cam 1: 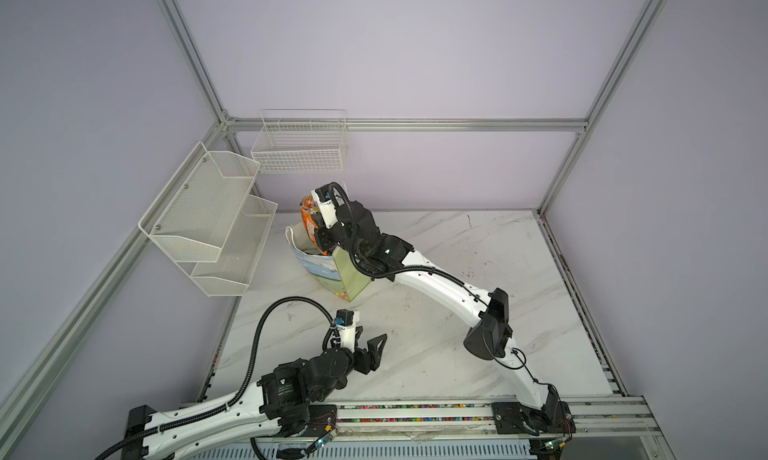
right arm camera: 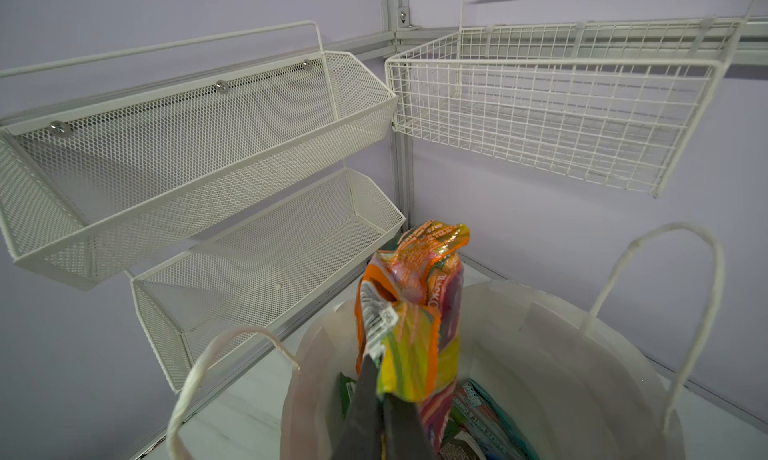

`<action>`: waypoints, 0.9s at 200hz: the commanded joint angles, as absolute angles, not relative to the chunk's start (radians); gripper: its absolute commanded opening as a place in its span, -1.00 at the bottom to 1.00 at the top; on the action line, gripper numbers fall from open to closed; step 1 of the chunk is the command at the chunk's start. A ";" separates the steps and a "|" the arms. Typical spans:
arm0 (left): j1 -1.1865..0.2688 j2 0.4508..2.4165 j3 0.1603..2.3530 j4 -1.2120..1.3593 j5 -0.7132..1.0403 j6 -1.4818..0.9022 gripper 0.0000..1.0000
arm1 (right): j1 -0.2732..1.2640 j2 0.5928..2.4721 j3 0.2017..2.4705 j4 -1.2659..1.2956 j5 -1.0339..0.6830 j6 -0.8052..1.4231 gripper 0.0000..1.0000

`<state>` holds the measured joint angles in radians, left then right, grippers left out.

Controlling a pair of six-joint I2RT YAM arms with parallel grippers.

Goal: Place the snacks into the paper bag
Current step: 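Lower the orange Fox's bag into the paper bag and open the right gripper, then lift the open right gripper up out of the paper bag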

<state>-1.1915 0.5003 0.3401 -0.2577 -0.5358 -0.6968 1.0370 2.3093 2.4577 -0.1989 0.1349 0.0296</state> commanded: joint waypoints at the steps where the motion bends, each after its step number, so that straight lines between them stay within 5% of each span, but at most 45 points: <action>1: -1.199 0.491 0.343 -0.246 -0.544 -0.710 0.57 | 1.039 2.248 2.460 -0.133 0.151 0.014 -1.00; 63: -1.203 0.476 0.343 -0.264 -0.551 -0.712 0.57 | 1.036 2.244 2.455 -0.133 0.175 0.016 -1.00; 87: -1.205 0.473 0.344 -0.265 -0.554 -0.713 0.57 | 1.037 2.237 2.455 -0.132 0.177 0.015 -0.49; 103: -1.204 0.475 0.348 -0.266 -0.552 -0.712 0.57 | 1.036 2.227 2.448 -0.128 0.177 0.013 0.05; 138: -1.204 0.479 0.347 -0.270 -0.563 -0.714 0.58 | 1.037 2.204 2.437 -0.134 0.191 0.016 0.48; 155: -1.205 0.483 0.350 -0.270 -0.563 -0.708 0.58 | 1.037 2.189 2.422 -0.131 0.231 0.017 0.93; 180: -1.204 0.483 0.357 -0.277 -0.570 -0.706 0.58 | 1.034 2.180 2.418 -0.140 0.314 0.035 0.95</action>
<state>-1.1992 0.4843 0.3401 -0.2794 -0.5415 -0.6971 1.0370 2.2230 2.4302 -0.1604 0.2203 0.0212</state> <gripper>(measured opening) 0.791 0.973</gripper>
